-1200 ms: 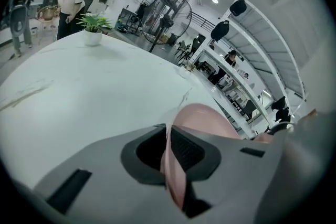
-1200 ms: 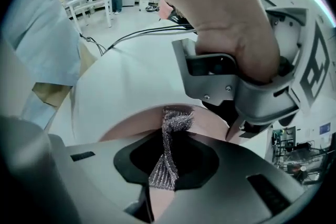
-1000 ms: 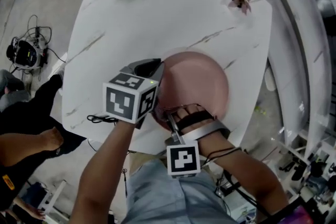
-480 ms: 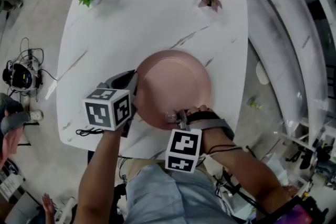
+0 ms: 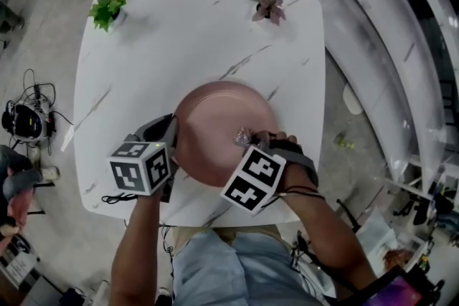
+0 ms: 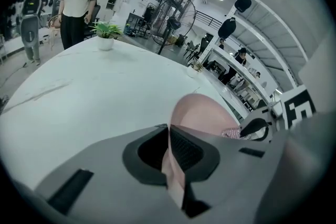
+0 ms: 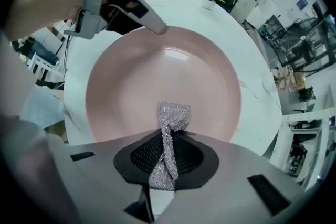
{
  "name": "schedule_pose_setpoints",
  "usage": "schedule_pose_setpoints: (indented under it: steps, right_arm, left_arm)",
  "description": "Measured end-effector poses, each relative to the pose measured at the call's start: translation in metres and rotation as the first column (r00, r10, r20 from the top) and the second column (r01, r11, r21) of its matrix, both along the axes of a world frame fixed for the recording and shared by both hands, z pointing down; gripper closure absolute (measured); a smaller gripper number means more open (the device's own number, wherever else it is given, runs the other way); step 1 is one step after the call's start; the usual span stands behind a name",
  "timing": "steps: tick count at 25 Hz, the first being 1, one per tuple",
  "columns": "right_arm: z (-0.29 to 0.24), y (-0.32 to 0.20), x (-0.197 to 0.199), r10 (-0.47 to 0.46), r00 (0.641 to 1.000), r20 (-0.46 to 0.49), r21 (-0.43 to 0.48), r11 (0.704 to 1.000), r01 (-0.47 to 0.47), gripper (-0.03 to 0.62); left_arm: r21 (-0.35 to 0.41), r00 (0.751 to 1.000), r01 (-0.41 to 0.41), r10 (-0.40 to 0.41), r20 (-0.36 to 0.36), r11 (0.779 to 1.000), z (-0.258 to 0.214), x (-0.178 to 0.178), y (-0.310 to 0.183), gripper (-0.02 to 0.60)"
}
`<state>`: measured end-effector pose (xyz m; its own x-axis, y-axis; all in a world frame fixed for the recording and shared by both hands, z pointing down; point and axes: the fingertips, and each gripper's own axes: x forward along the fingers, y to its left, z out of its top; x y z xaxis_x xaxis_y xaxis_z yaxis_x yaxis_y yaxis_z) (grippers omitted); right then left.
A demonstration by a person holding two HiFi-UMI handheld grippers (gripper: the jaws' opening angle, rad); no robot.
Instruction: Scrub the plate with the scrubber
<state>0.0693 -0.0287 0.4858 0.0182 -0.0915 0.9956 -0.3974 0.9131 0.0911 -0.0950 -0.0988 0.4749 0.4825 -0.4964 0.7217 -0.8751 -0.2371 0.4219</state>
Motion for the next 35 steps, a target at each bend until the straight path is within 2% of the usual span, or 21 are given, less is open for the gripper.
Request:
schedule_pose_setpoints:
  steps: [6,12,17,23,30,35]
  right_arm:
    - [-0.001,-0.037,0.009,0.082,0.997,0.013,0.058,0.995,-0.083,0.522]
    - [-0.001,-0.081,-0.002,0.075,0.997,0.013,0.141,0.987,-0.076,0.522]
    - [0.000,-0.100,-0.030,-0.029,1.000,0.009,0.201,0.979,0.027,0.522]
    - [0.000,-0.097,-0.067,-0.161,0.987,0.006,0.223,0.962,0.156,0.522]
    - [0.000,-0.060,-0.104,-0.313,0.949,0.018,0.214,0.929,0.302,0.522]
    - [-0.001,-0.029,-0.116,-0.377,0.924,0.065,0.192,0.913,0.359,0.522]
  left_arm:
    - [-0.014,1.000,-0.002,0.002,-0.010,1.000,0.001,0.001,0.002,0.566]
    - [-0.025,1.000,-0.013,0.013,-0.016,1.000,0.000,0.003,0.001,0.566]
    - [-0.027,1.000,-0.009,0.008,-0.026,1.000,0.001,0.004,0.000,0.566]
    - [-0.036,0.998,0.010,-0.013,-0.062,0.999,0.001,0.002,-0.001,0.565]
    - [-0.042,0.996,0.022,-0.026,-0.089,0.999,0.001,0.001,-0.002,0.565]
    - [-0.035,0.995,0.025,-0.028,-0.094,0.999,0.000,0.001,-0.002,0.565]
